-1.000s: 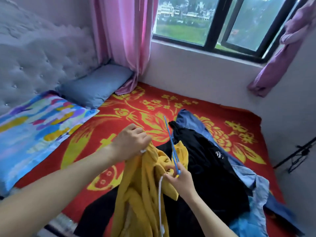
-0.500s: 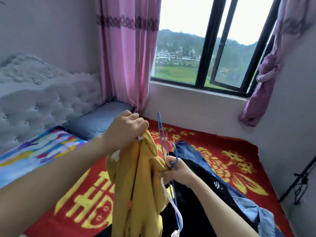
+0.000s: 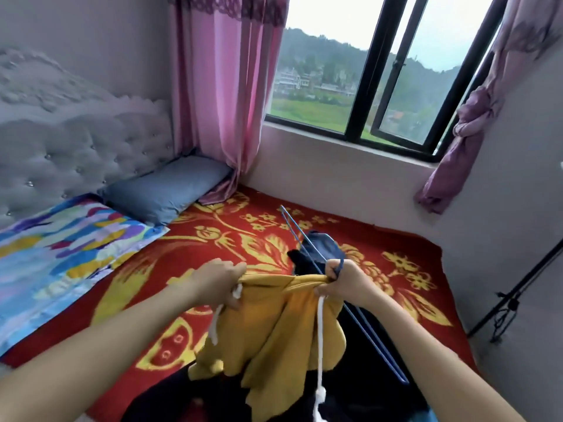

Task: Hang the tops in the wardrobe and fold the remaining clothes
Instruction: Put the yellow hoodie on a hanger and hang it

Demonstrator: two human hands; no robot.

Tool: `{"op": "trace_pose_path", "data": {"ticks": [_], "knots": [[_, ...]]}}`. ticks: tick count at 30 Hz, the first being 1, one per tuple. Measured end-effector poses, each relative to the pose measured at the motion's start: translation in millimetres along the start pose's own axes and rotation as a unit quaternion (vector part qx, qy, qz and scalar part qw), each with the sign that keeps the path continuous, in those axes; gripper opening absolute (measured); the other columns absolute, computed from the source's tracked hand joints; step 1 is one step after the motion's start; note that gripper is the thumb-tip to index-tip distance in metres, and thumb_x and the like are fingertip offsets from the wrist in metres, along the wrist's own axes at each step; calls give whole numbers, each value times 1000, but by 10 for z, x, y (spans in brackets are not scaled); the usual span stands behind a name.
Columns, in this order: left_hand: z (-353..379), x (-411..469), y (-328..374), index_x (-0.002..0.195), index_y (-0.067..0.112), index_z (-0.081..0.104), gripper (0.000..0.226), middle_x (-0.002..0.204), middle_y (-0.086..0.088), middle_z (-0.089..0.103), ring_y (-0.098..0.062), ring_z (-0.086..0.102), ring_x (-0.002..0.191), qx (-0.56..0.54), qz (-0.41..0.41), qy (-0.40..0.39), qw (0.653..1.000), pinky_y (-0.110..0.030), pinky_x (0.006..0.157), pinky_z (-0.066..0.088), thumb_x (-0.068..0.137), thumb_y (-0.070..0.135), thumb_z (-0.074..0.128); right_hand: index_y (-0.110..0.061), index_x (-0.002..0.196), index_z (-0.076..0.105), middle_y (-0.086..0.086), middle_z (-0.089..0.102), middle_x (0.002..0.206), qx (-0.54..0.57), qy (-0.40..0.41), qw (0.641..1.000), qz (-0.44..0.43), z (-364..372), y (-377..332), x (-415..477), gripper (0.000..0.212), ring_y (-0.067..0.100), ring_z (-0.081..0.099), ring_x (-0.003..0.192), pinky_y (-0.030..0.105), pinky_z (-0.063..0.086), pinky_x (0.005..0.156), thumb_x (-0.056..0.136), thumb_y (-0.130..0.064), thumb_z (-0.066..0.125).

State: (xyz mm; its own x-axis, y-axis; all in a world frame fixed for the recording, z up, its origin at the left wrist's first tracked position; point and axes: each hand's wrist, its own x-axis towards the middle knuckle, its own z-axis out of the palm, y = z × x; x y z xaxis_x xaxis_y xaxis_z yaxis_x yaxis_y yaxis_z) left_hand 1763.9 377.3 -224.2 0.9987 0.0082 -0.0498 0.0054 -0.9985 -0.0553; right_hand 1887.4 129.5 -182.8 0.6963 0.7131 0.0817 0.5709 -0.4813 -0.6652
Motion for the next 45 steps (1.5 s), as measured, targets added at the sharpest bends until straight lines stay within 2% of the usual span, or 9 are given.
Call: {"op": "trace_pose_path", "data": {"ticks": [4, 8, 17, 24, 31, 33, 37, 42, 45], "knots": [[459, -56, 188, 92, 20, 43, 45, 90, 3, 53, -14, 49, 79, -238, 5, -186, 953, -25, 65, 40, 75, 50, 71, -21, 57, 24, -9, 26, 53, -11, -31, 998, 61, 302, 221, -173, 56, 8, 23, 48, 21, 22, 45, 62, -5, 77], [546, -117, 236, 87, 29, 58, 31, 90, 10, 58, -4, 55, 79, -370, -9, -230, 900, -22, 72, 44, 92, 56, 43, -20, 58, 24, -8, 27, 54, -5, -47, 995, 85, 371, 298, -257, 54, 10, 24, 50, 20, 23, 47, 65, -2, 75], [577, -47, 363, 87, 30, 63, 19, 91, 13, 65, -3, 62, 81, -411, 29, -292, 863, -16, 68, 50, 77, 46, 68, -16, 60, 25, -3, 33, 61, -9, -7, 997, 78, 331, 337, -358, 54, 14, 29, 56, 24, 29, 54, 67, 1, 77], [491, -64, 283, 104, 19, 45, 39, 84, 3, 54, -18, 52, 76, -55, 59, -95, 992, -30, 59, 39, 88, 53, 53, -19, 61, 28, -3, 34, 70, -98, -73, 990, 69, 369, 464, -528, 51, 11, 31, 59, 19, 27, 54, 72, -15, 77], [479, -143, 248, 98, 15, 53, 39, 102, -1, 61, -19, 51, 97, 55, 181, 2, 982, -33, 81, 40, 91, 53, 46, -18, 62, 35, -8, 43, 59, -44, -170, 979, 101, 443, 452, -567, 39, 7, 41, 55, 20, 37, 52, 78, -4, 67], [465, -154, 240, 100, 16, 52, 39, 103, 0, 61, -18, 49, 100, 66, 198, 9, 978, -31, 83, 37, 92, 53, 44, -19, 78, 46, 7, 58, 71, 10, -132, 982, 134, 371, 432, -577, 24, 15, 50, 56, 32, 45, 54, 88, 4, 49], [432, -180, 257, 104, 17, 53, 36, 103, 1, 60, -18, 46, 101, 79, 218, 3, 973, -30, 86, 33, 92, 50, 45, -39, 123, 30, 2, 63, 65, 49, -117, 982, 142, -15, 370, -568, 50, 7, 38, 38, 18, 31, 41, 95, 2, 41], [363, -199, 294, 107, 18, 53, 37, 106, 2, 60, -17, 45, 103, 96, 231, -18, 968, -31, 87, 33, 92, 51, 45, -28, 82, 62, -8, 44, 42, -48, -133, 985, 99, -399, 300, -564, 21, 6, 33, 38, 17, 32, 49, 97, -21, 49], [287, -186, 328, 108, 19, 52, 38, 106, 3, 59, -17, 45, 103, 101, 243, -15, 965, -30, 87, 33, 93, 52, 42, -33, 103, 61, -12, 34, 43, 4, -145, 982, 120, -424, 286, -659, 20, 7, 30, 42, 16, 26, 45, 98, -20, 47]]}}
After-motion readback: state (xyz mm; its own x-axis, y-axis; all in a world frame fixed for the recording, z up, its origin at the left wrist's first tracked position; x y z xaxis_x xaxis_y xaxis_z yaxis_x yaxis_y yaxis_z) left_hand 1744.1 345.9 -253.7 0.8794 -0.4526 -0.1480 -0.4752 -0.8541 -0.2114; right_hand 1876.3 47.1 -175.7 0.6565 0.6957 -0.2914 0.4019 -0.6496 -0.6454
